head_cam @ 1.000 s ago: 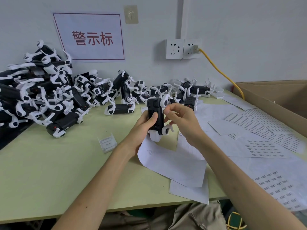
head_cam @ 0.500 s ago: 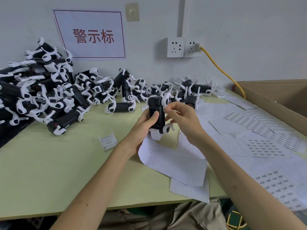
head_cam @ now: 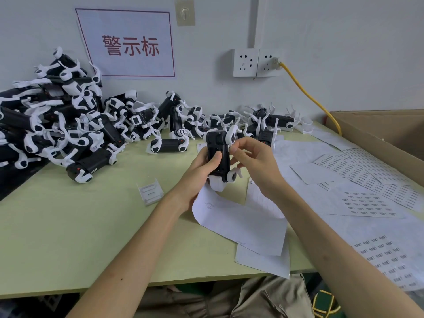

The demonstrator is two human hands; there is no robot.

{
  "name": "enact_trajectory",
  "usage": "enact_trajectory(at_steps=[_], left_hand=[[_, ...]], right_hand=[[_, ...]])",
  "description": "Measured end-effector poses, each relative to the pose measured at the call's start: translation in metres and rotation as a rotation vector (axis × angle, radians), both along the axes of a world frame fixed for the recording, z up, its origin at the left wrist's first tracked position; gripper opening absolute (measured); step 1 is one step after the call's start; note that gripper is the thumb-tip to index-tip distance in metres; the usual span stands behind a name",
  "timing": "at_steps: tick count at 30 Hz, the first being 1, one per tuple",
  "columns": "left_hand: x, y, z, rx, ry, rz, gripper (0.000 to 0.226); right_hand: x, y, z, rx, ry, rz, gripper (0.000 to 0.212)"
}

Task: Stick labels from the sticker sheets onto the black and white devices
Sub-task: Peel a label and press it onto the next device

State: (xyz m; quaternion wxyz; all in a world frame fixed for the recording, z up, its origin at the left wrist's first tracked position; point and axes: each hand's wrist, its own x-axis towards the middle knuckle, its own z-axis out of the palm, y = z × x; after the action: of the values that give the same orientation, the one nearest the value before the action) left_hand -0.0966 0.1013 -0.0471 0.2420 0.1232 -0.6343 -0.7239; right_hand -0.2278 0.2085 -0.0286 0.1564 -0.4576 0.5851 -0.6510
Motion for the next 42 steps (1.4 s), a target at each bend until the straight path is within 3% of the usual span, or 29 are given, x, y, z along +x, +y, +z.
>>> enact_trajectory(at_steps=[9,16,22,26,30,42], left_hand=[[0.0007,-0.0002,0.0003,-0.038,-0.028,0.015,0.045],[0.0035,-0.0019,0.0018,0.016,-0.031,-0.023,0.033],[0.0024,0.0022,0.0042,0.236,0.059,-0.190,0.048],[0.0031,0.0043,0.0060,0.267,0.060,-0.220,0.048],[0.0042,0.0048,0.0053,0.240,0.016,-0.232,0.058],[0.0047,0.0002,0.0046,0.155,-0.115,-0.124,0.053]], right_hand=[[-0.0013,0.0006,-0.0003,0.014,-0.003,-0.025,0.014],[-0.0041,0.0002,0.0006,0.061,-0.097,-0.086,0.029],[-0.0026,0.0000,0.0016,0.090,-0.290,0.158,0.022],[-0.0018,0.0020,0.0026,0.061,-0.281,0.190,0.016],[-0.0019,0.0026,0.0023,0.037,-0.258,0.216,0.021],[-0.0025,0.0027,0.0056,0.022,-0.382,0.330,0.025]])
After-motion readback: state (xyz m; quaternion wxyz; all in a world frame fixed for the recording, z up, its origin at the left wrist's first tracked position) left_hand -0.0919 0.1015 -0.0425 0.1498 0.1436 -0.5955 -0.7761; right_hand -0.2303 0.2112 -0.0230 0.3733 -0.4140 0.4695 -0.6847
